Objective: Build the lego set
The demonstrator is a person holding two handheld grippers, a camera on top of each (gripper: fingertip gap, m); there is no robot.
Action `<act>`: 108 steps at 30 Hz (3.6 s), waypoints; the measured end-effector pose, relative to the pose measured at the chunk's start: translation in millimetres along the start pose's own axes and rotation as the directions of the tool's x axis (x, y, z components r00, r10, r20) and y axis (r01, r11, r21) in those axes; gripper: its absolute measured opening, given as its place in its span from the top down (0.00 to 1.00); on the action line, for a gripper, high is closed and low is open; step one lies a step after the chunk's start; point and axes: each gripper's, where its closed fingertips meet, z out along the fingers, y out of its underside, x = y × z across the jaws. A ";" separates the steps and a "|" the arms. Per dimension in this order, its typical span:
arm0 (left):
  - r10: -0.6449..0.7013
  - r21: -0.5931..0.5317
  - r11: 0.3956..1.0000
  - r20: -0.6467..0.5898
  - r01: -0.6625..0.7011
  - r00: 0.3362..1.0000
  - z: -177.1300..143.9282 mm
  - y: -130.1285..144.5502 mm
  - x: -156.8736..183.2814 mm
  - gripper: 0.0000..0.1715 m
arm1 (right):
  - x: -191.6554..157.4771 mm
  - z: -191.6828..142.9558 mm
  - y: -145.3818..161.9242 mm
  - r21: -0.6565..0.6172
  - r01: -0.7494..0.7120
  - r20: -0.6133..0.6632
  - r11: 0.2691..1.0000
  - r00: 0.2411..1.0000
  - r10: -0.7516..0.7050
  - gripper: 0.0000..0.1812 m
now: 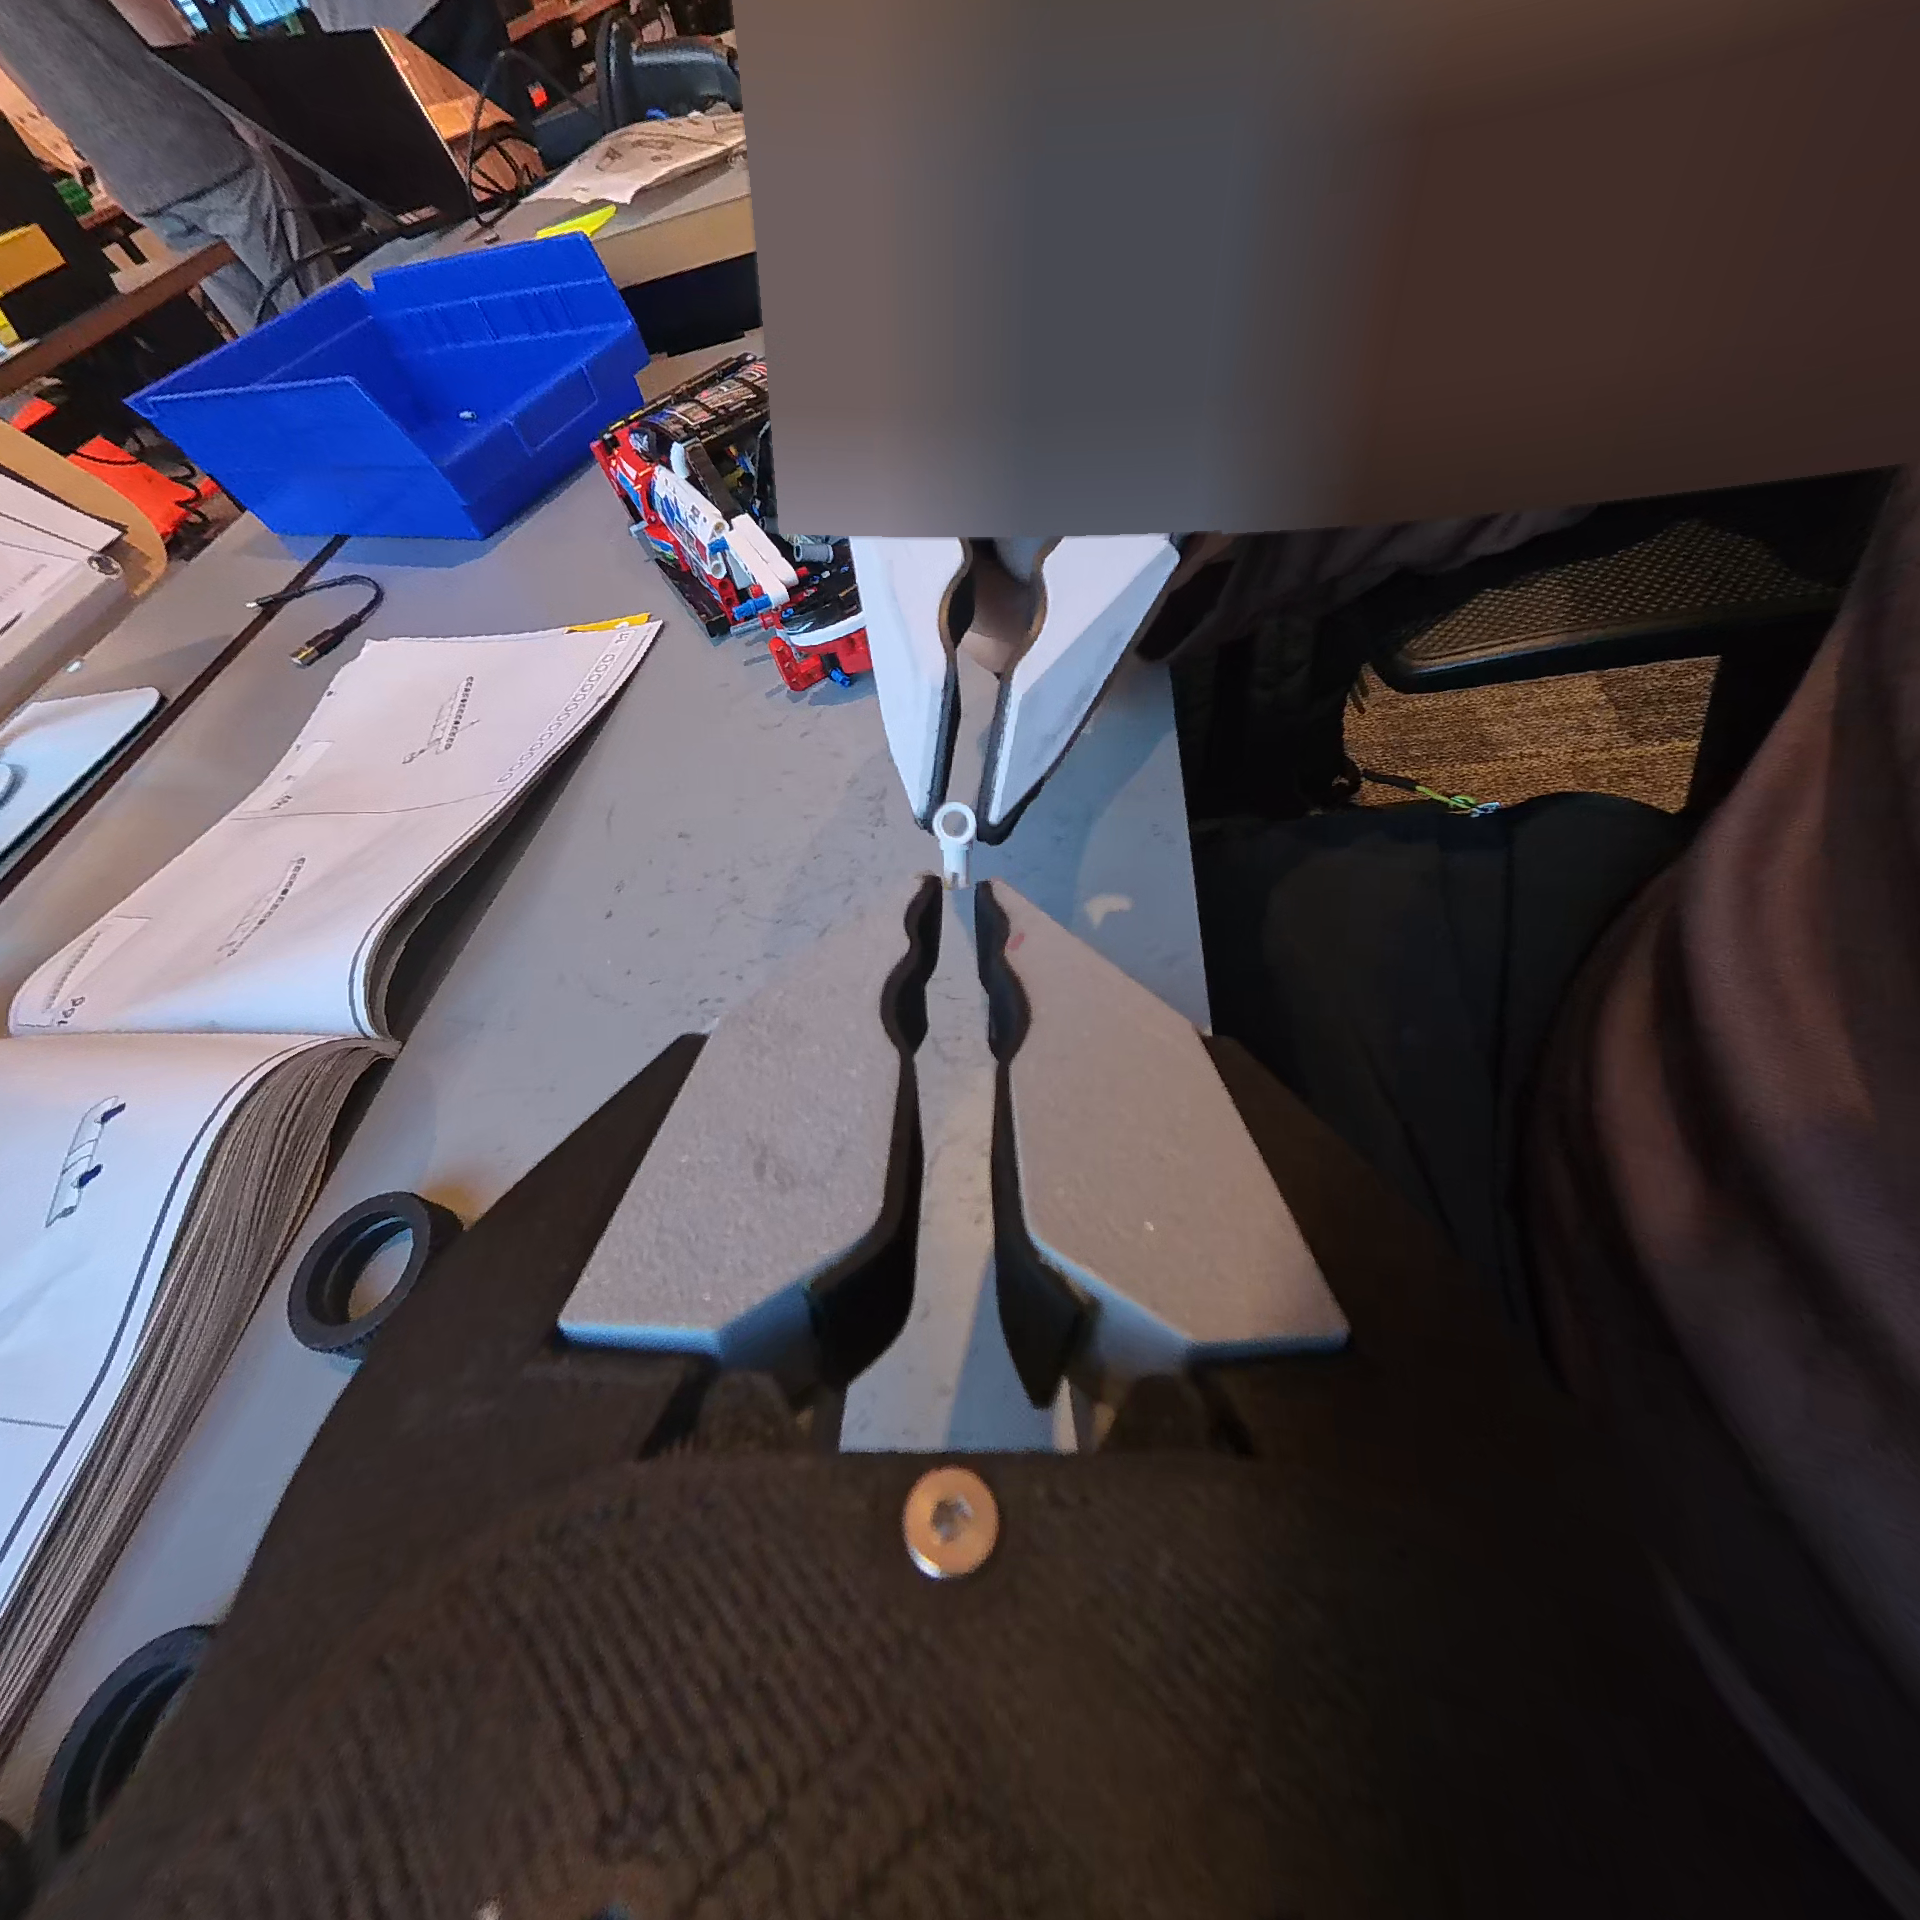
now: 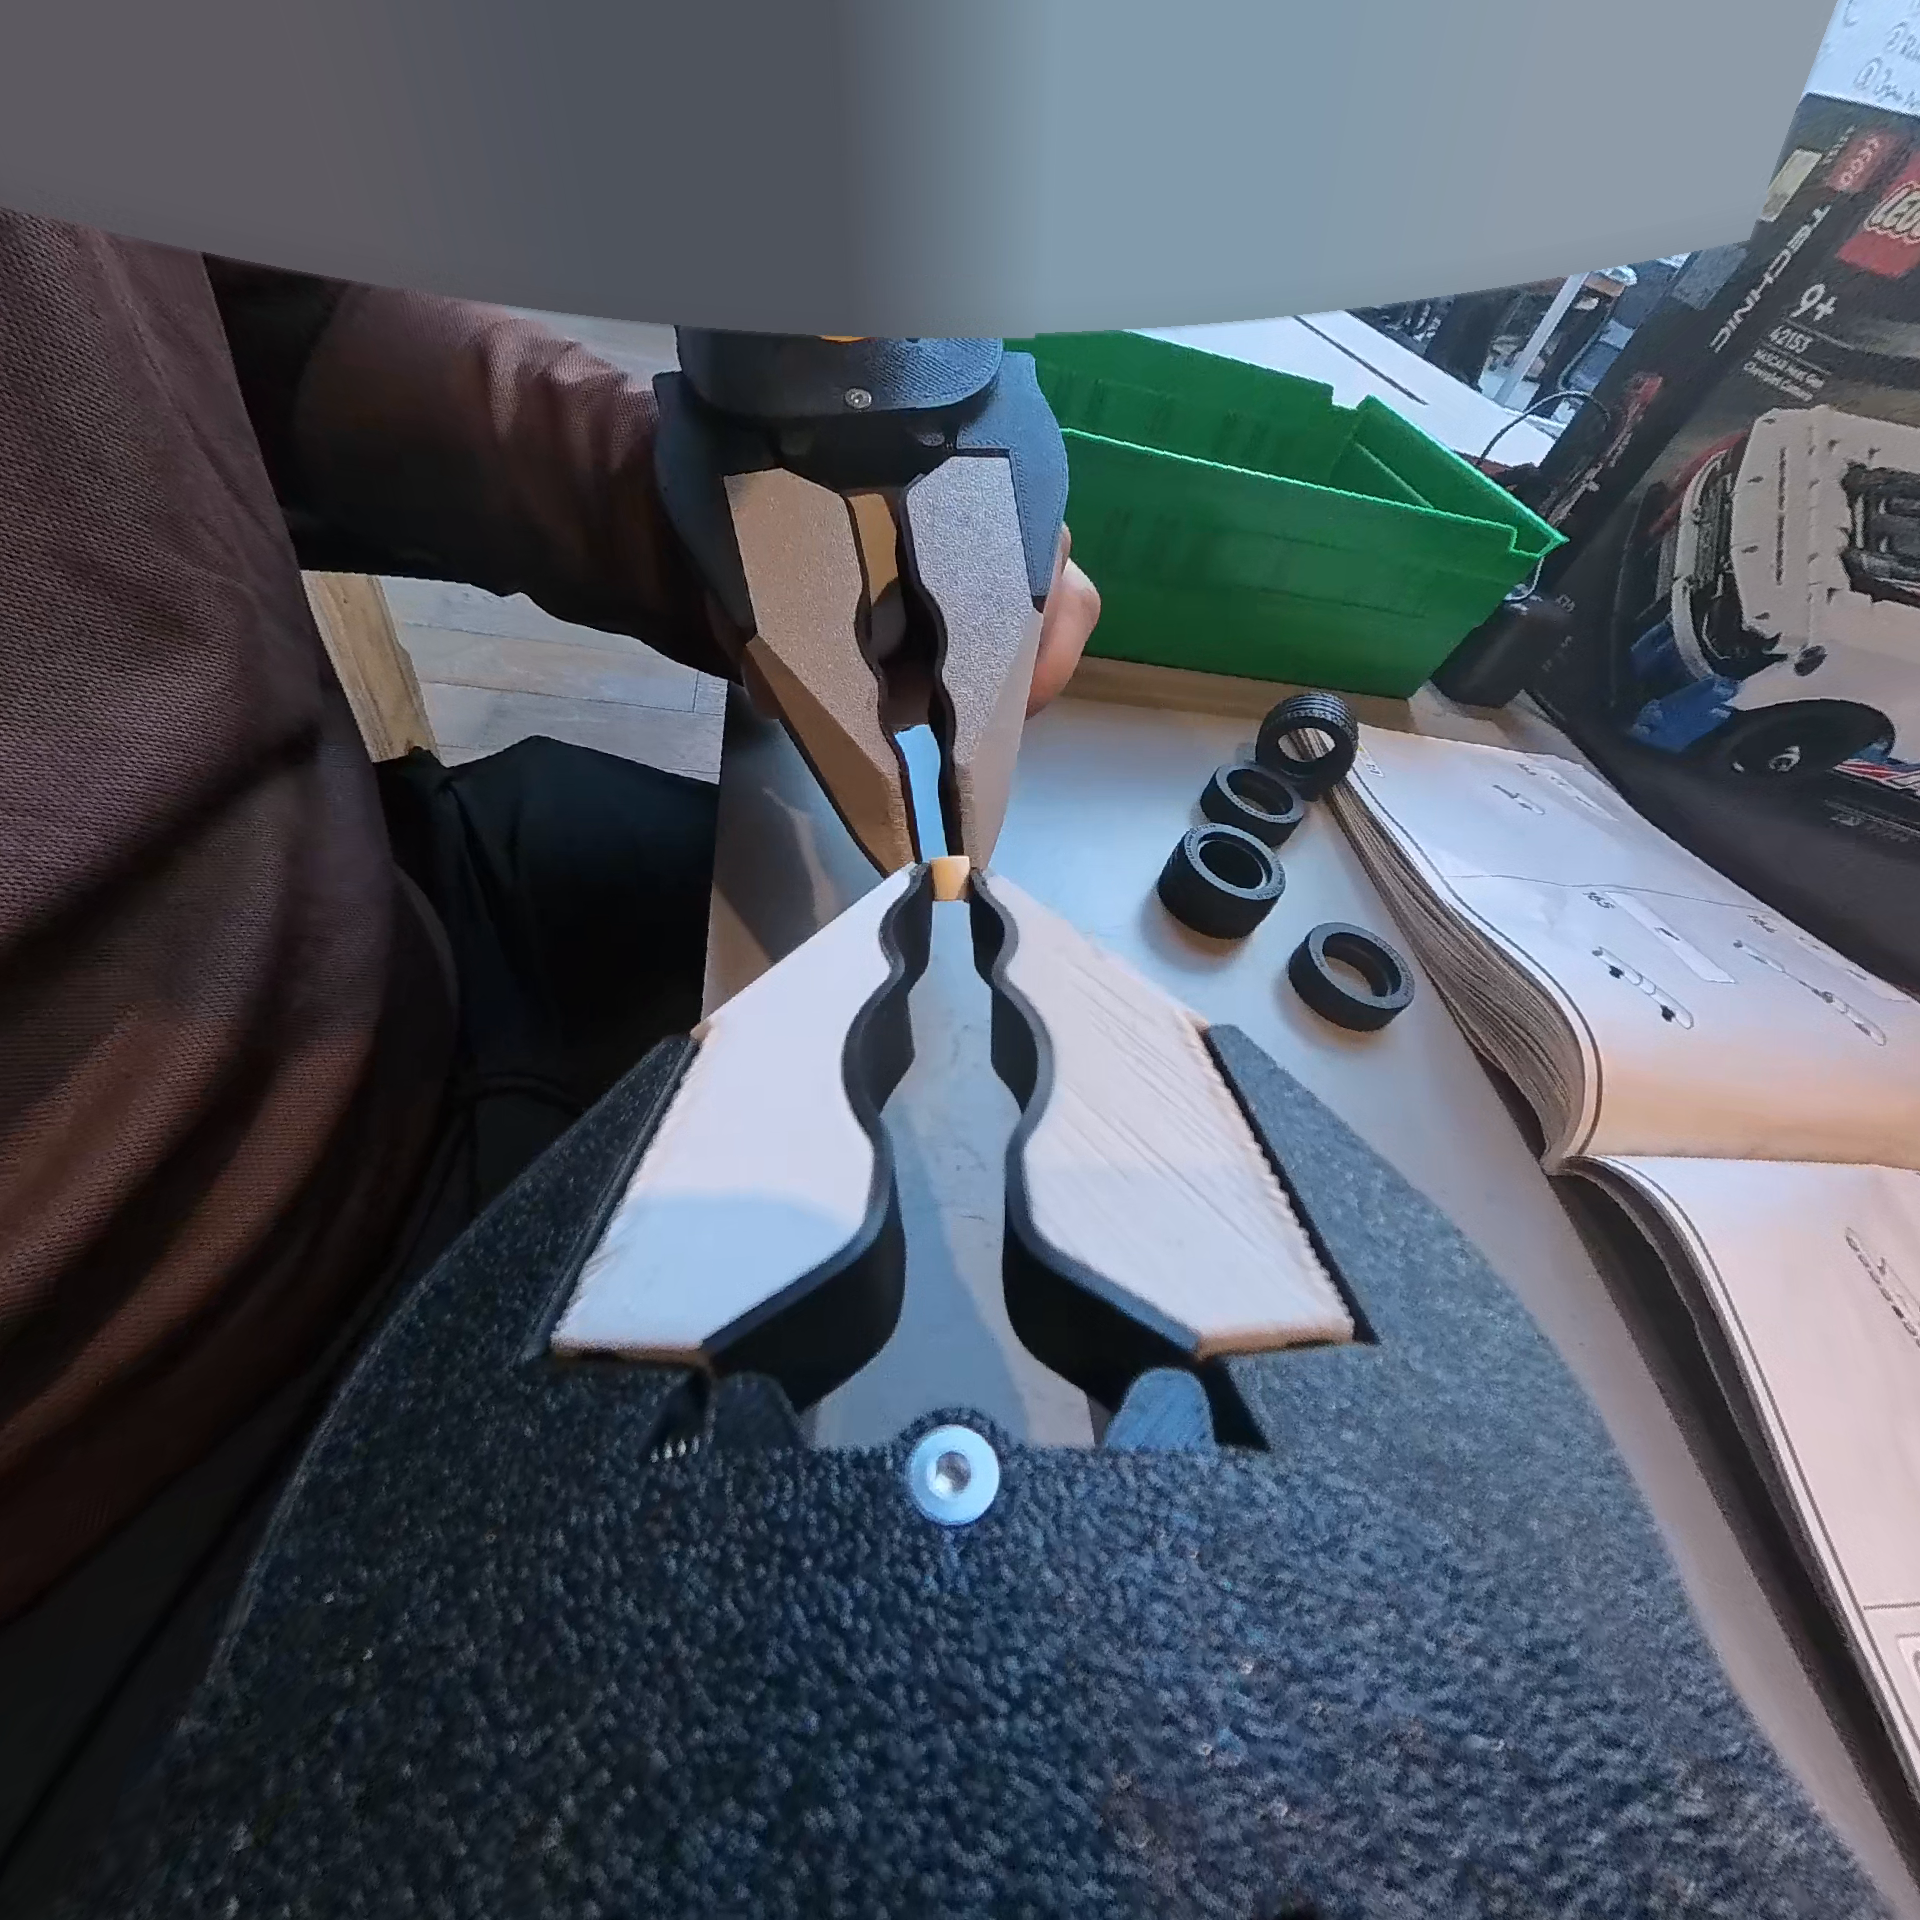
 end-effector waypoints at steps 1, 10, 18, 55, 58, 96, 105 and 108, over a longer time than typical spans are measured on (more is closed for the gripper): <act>0.000 0.000 1.000 0.000 0.000 1.000 0.1 0.0 0.1 0.98 | -0.2 0.1 0.1 0.000 0.000 0.001 1.000 1.000 0.000 0.96; 0.039 -0.014 0.999 0.010 -0.039 0.999 -1.1 0.4 -1.0 0.99 | -0.4 1.0 0.4 -0.001 -0.002 0.003 1.000 1.000 0.002 0.96; 0.013 -0.068 0.998 0.054 -0.009 0.998 2.3 7.3 -6.6 1.00 | 4.3 3.4 7.0 -0.028 0.014 -0.030 1.000 0.999 -0.014 0.96; -0.057 -0.326 0.943 0.050 0.070 0.997 20.4 76.7 -4.6 1.00 | 0.2 32.1 68.4 -0.320 0.027 -0.031 0.947 0.999 -0.039 0.96; -0.081 -0.281 0.955 0.046 0.091 0.996 21.1 70.9 -6.1 1.00 | 3.2 28.7 64.2 -0.286 -0.011 -0.037 0.958 0.999 0.000 0.96; -0.063 -0.243 0.967 0.070 0.078 0.996 16.8 61.4 -3.3 1.00 | -1.0 26.6 55.1 -0.235 0.000 -0.027 0.972 1.000 -0.007 0.96; -0.090 -0.237 0.966 0.068 0.104 0.994 18.4 62.3 -6.2 1.00 | 1.9 27.3 55.4 -0.241 -0.007 -0.045 0.971 0.999 -0.004 0.96; -0.158 -0.193 0.968 0.012 0.158 0.987 19.0 56.5 -5.4 0.99 | 4.2 24.8 52.9 -0.215 -0.072 -0.037 0.974 0.997 0.065 0.96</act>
